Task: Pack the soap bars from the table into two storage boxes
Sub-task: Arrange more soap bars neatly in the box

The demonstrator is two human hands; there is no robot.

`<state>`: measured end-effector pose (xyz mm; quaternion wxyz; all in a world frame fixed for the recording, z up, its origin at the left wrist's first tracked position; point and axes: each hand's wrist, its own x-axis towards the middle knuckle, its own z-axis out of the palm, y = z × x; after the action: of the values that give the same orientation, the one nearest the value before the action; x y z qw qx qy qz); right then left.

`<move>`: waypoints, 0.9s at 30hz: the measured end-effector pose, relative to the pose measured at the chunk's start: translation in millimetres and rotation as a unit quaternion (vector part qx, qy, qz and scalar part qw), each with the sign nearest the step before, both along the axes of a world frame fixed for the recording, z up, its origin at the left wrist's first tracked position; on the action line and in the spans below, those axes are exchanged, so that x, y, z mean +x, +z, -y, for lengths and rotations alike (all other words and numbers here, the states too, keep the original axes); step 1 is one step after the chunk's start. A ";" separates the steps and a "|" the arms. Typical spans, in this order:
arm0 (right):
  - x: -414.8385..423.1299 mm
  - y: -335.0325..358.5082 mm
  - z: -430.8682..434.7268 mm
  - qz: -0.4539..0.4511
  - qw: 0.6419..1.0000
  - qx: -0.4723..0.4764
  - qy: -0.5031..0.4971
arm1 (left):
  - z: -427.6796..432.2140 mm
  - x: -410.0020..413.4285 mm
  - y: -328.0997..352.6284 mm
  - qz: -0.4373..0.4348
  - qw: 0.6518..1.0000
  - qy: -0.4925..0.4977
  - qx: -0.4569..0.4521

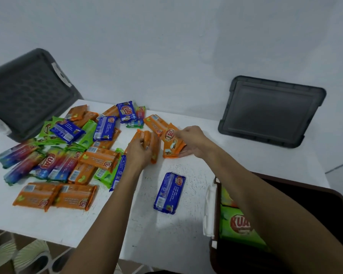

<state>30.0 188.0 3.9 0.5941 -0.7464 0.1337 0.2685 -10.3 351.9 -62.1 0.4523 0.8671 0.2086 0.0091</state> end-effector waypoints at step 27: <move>-138.7 58.9 221.5 0.376 0.924 -0.037 -0.057 | 130.6 -68.3 87.0 -0.009 0.843 -0.103 -0.528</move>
<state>-108.7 -33.5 62.8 0.5871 -0.8050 -0.0474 -0.0712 -78.5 221.3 25.0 0.8381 0.5136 0.0953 -0.1573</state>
